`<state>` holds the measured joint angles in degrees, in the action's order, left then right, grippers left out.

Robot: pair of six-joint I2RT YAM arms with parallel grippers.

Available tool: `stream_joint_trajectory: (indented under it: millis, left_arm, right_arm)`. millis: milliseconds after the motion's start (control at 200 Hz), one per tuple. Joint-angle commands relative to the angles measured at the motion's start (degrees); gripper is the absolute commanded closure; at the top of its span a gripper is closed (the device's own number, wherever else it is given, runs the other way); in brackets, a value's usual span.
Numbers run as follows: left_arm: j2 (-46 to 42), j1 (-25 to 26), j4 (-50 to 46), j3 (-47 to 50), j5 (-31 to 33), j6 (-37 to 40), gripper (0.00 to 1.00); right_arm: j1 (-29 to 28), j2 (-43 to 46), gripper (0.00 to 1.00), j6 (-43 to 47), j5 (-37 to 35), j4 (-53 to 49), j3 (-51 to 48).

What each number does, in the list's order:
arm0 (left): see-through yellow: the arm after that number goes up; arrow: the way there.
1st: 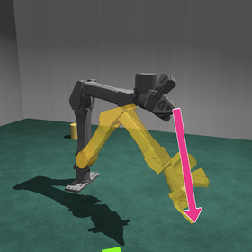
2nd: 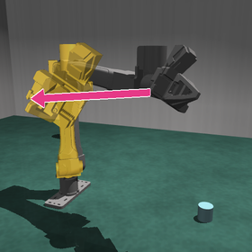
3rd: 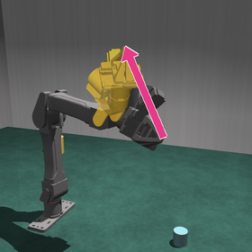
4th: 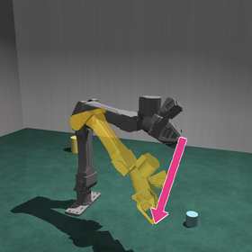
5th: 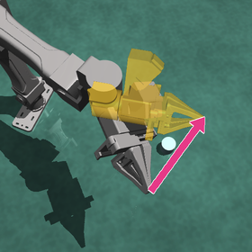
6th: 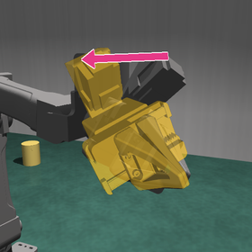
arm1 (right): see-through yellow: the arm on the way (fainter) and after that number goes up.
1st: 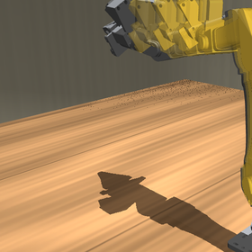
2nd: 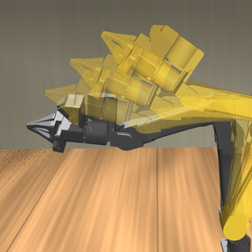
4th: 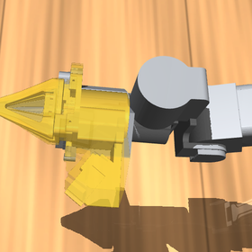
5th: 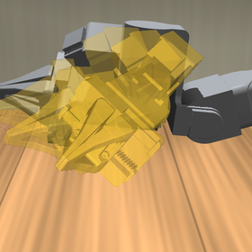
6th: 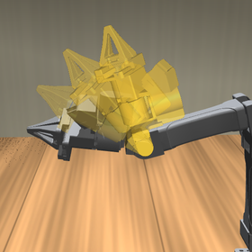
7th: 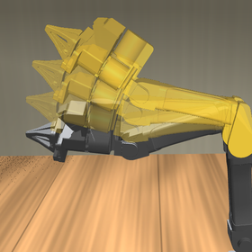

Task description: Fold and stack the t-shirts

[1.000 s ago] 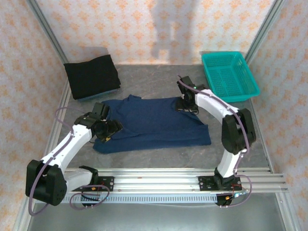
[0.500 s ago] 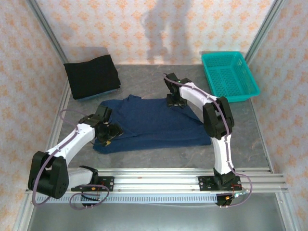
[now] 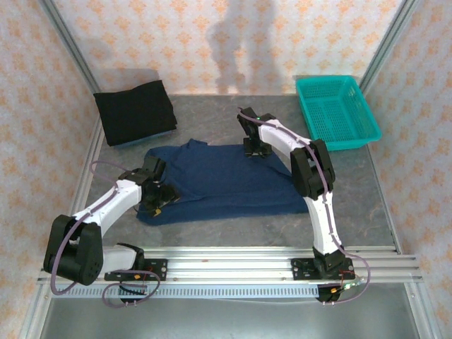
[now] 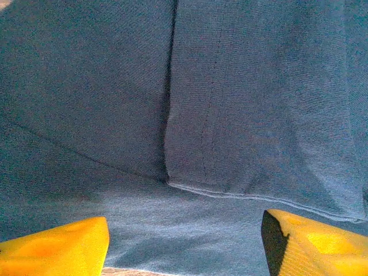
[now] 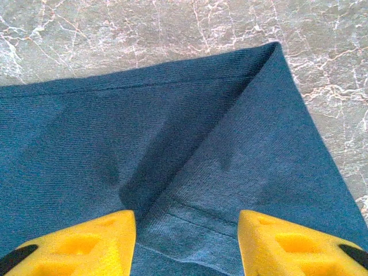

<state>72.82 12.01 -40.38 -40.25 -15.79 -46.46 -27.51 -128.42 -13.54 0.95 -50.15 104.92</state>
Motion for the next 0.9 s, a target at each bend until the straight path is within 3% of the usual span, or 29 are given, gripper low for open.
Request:
stream_joint_trajectory:
  millis: [0,320,716,896]
  left_arm:
    - [0.35,-0.07,0.21,1.2,2.46,0.58,0.29]
    - [-0.05,-0.44,0.87,3.45,2.7,0.1,0.3]
    - [-0.17,-3.1,-2.94,4.89,5.96,0.09,0.31]
    - [-0.47,-4.32,-3.28,5.77,6.38,0.88,0.31]
  right_arm:
    - [-0.46,-0.93,0.51,-1.26,-2.11,-1.7,0.07]
    - [-0.47,-2.66,0.6,-1.76,-1.83,-2.14,1.86]
    - [-0.07,-1.14,0.99,-1.4,-6.98,-5.29,4.28]
    - [1.54,0.44,1.0,-1.32,-8.63,-5.65,3.54]
